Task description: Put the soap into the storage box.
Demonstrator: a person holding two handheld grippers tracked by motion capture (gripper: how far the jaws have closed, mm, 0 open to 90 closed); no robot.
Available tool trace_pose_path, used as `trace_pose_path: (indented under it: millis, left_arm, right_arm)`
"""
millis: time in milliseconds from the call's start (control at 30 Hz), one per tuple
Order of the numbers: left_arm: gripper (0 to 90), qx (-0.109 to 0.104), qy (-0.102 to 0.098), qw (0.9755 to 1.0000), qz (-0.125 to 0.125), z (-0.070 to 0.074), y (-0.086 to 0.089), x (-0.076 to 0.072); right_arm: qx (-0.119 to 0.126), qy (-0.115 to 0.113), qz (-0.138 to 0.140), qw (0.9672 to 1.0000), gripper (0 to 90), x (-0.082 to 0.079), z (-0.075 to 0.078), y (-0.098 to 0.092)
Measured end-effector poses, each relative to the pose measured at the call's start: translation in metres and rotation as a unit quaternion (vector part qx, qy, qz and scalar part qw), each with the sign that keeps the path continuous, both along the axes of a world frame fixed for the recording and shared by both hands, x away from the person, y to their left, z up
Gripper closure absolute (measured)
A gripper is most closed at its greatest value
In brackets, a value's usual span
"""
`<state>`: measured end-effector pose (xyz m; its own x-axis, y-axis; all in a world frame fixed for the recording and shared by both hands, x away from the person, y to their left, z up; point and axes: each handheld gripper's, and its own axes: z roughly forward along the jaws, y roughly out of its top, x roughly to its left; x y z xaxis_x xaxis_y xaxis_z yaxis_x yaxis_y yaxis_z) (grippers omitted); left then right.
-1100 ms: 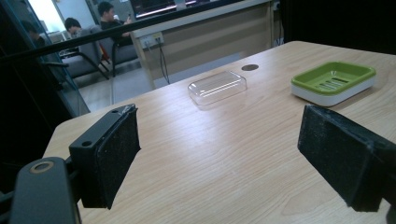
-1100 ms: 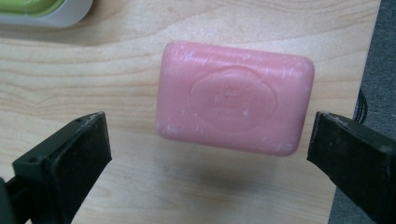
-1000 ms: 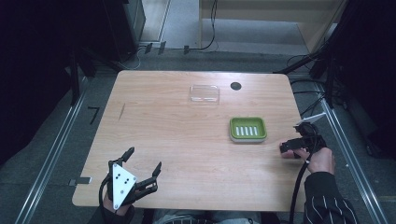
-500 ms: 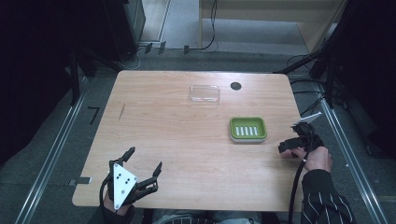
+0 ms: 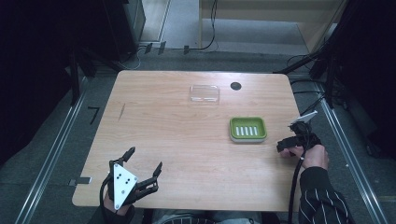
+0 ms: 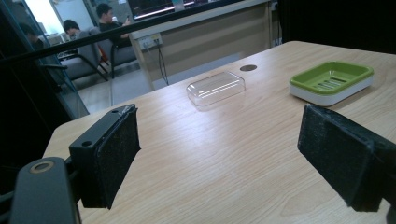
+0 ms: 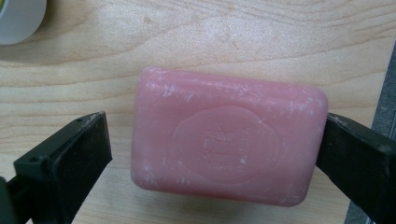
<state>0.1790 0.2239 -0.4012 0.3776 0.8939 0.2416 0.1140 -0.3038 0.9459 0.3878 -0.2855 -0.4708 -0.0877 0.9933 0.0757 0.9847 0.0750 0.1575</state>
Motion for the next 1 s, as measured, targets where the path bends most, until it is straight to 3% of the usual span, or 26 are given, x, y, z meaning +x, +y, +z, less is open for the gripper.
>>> trace_pose_path:
  millis: [533, 633, 1000]
  left_arm:
    - [13.1, 0.000, 0.000, 1.0000, -0.002, -0.0001, -0.0006, 0.0000]
    - [13.0, 0.000, 0.000, 1.0000, 0.000, -0.0001, -0.0001, 0.0002]
    - [13.1, -0.001, 0.000, 1.0000, -0.001, -0.0002, -0.0005, 0.0002]
  right_arm:
    - [-0.033, 0.002, 0.002, 0.9995, 6.2, 0.0047, -0.0072, 0.0045]
    - [-0.033, -0.001, -0.001, 0.9995, 11.1, 0.0053, -0.0072, 0.0039]
    - [-0.031, -0.001, -0.001, 0.9995, 11.8, 0.0050, -0.0082, 0.0028]
